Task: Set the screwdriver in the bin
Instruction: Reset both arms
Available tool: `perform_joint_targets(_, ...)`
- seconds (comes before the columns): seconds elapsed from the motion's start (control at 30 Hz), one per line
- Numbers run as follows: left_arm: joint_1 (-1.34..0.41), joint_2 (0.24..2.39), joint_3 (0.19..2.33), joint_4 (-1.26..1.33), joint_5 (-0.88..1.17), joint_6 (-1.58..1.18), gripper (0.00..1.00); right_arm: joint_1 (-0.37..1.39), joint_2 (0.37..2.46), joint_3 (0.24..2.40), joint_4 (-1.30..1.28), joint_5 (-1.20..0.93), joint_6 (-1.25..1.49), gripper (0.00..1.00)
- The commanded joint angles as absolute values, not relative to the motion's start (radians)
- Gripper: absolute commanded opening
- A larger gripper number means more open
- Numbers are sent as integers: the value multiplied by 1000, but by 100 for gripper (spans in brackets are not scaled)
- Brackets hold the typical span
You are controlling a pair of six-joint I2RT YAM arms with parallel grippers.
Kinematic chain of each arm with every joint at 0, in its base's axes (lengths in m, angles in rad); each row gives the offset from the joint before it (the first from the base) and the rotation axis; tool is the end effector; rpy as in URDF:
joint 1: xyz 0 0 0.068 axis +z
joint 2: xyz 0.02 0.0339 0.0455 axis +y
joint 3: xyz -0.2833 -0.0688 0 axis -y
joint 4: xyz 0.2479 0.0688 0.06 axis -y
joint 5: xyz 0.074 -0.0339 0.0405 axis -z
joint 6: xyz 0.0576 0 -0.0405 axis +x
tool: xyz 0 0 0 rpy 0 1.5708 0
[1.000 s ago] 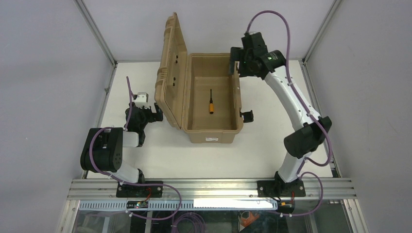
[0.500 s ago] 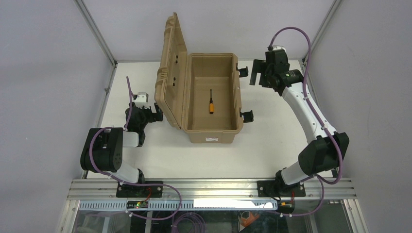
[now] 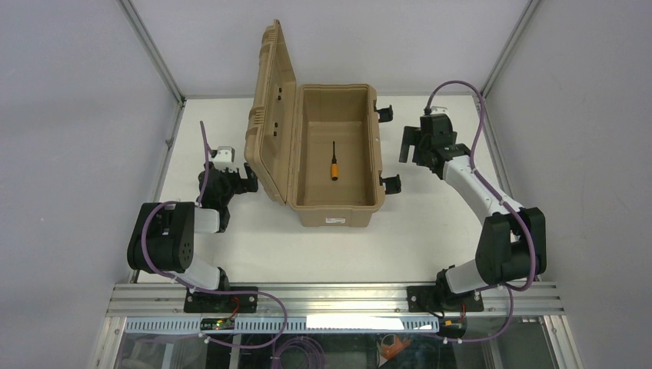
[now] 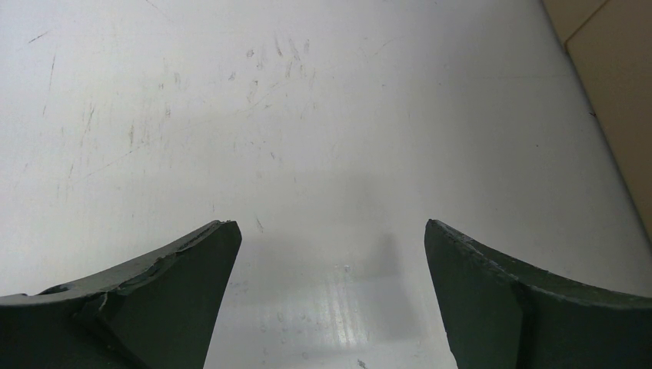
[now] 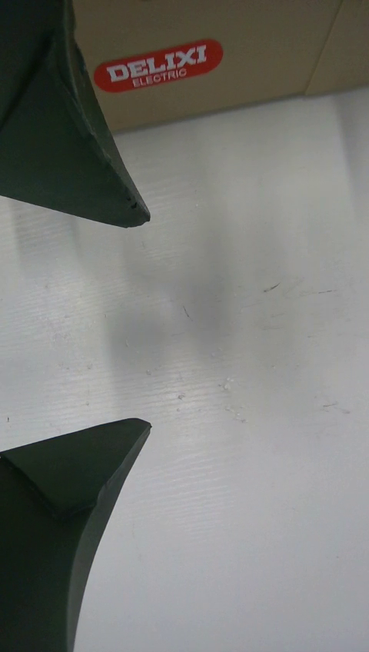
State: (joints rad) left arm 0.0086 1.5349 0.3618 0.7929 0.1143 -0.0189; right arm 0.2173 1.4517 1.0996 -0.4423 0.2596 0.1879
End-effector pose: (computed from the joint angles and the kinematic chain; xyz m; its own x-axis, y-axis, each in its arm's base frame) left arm 0.2831 -0.0041 0.1426 -0.3729 -0.0220 -0.9276 0.0903 0.9941 -0.0599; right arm 0.3260 0.0568 0.2731 -0.6905 0.0324 -0.7226 0.0980 0.9940 -0.0490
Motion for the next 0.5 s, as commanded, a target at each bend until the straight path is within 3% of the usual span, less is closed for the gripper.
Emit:
perform_joint_targets(0.0,15,1506,360,847,138,-31,99,204,1434,1045,-304,280,167,99)
perform_joint_targets(0.47,15,1506,360,847,138,-31,99,195,1442,918,-175,202,167,99)
